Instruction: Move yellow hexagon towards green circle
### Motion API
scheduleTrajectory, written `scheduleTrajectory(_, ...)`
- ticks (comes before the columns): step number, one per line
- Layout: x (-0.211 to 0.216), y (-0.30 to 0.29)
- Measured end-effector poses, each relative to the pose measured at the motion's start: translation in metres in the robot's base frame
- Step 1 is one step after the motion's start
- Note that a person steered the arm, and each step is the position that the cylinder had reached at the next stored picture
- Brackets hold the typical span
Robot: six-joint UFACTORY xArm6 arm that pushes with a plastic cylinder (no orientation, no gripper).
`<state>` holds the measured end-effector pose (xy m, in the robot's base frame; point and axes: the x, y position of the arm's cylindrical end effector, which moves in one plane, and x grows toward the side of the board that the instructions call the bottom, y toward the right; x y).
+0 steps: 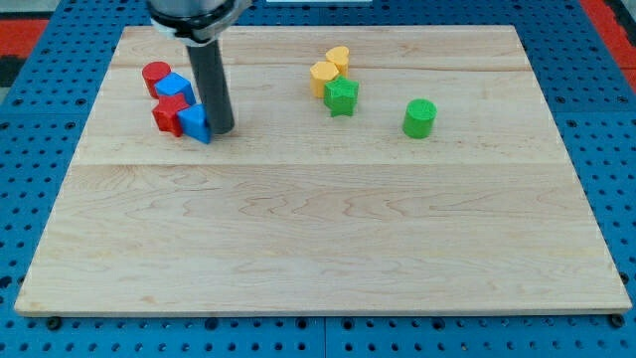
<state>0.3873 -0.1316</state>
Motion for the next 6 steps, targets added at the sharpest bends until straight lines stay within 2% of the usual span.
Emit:
scheduleTrajectory(2,0.009,-0.006)
scheduleTrajectory(3,0.042,0.009)
scheduleTrajectory(4,0.058,0.000)
scheduleTrajectory(6,0.058,0.005)
